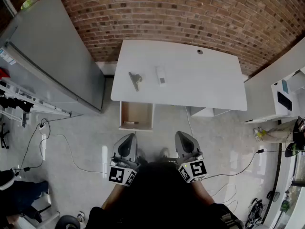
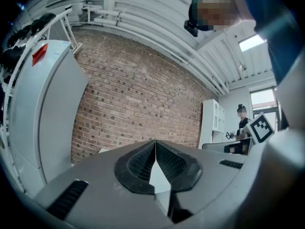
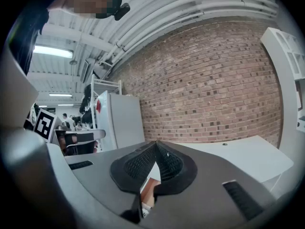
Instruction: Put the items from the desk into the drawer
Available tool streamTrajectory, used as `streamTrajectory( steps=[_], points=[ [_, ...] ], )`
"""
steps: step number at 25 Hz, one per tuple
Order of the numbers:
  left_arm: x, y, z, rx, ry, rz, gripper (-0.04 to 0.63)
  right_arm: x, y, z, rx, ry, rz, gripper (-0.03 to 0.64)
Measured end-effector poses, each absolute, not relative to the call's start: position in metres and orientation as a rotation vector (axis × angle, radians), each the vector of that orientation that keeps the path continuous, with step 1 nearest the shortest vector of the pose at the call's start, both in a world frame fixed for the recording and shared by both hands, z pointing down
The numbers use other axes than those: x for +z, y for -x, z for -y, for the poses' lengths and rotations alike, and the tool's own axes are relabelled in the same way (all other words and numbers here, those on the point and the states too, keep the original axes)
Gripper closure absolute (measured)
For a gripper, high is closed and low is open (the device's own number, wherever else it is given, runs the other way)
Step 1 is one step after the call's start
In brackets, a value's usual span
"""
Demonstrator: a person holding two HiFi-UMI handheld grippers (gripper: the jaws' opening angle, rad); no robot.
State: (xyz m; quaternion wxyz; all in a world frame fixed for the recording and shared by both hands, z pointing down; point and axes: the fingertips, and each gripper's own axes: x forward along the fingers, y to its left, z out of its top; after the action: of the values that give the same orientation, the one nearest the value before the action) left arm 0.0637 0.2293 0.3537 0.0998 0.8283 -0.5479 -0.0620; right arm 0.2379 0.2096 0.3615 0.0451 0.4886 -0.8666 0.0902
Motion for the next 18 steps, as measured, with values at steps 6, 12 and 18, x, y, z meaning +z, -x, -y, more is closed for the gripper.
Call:
streamTrajectory(
  steps=[6, 12, 18],
  points=[
    [0.3541, -0.0646, -0.2279, -0.183, -2.445, 1.615, 0.591, 0.3612, -0.2389, -0.2081, 0.280, -1.498, 2.643, 0.615],
    [0.3532, -0.0655, -0.2267, -0.189, -2.453, 1.613, 0.591, 0.3627, -0.2378, -0.2086, 0.274, -1.484, 2.643, 0.615],
    [0.3526, -0.0653, -0.2254, -0.197, -2.455, 1.605, 0.591, 0.3616, -0.2437, -0.2041, 0.291, -1.531, 2.660, 0.609]
  ],
)
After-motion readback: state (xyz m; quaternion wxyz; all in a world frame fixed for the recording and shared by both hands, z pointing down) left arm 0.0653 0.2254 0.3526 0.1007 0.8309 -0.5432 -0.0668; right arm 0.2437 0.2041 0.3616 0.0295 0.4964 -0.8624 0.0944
